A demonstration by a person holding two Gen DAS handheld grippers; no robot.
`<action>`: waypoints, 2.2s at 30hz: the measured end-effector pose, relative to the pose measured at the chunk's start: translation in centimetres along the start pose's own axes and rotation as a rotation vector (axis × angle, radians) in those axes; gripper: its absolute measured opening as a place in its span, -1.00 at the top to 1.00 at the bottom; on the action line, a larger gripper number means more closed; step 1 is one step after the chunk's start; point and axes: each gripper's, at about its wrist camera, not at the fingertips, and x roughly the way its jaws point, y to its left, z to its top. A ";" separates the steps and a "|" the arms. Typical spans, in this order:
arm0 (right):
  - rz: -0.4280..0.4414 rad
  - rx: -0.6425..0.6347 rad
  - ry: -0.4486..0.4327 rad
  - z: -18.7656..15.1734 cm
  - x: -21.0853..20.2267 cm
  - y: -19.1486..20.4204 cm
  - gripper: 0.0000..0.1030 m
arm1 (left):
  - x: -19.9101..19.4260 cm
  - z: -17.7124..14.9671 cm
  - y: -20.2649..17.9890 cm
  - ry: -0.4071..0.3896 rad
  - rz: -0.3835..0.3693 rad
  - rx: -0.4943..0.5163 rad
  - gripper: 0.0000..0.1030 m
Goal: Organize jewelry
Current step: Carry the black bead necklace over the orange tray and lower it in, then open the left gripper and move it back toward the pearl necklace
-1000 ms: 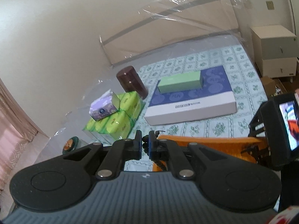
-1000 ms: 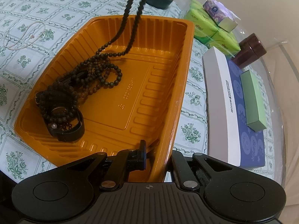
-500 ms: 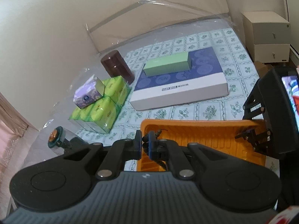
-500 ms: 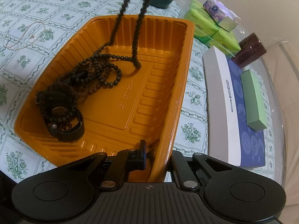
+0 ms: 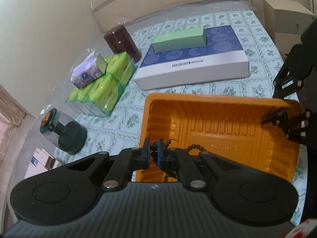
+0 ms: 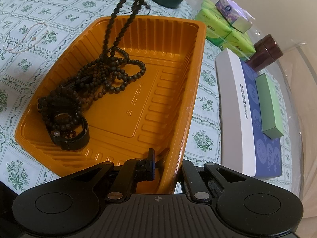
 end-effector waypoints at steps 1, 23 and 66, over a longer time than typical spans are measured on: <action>0.000 0.000 0.001 0.0 0.0 0.1 0.88 | 0.3 -0.2 0.0 0.004 -0.006 -0.005 0.89; -0.002 -0.001 0.001 -0.1 0.1 0.0 0.88 | -0.1 -1.2 1.9 -0.034 -0.034 -0.154 0.43; 0.001 0.015 -0.004 -0.1 -0.3 -0.1 0.88 | -12.1 -30.2 1.6 0.013 0.378 -0.940 0.32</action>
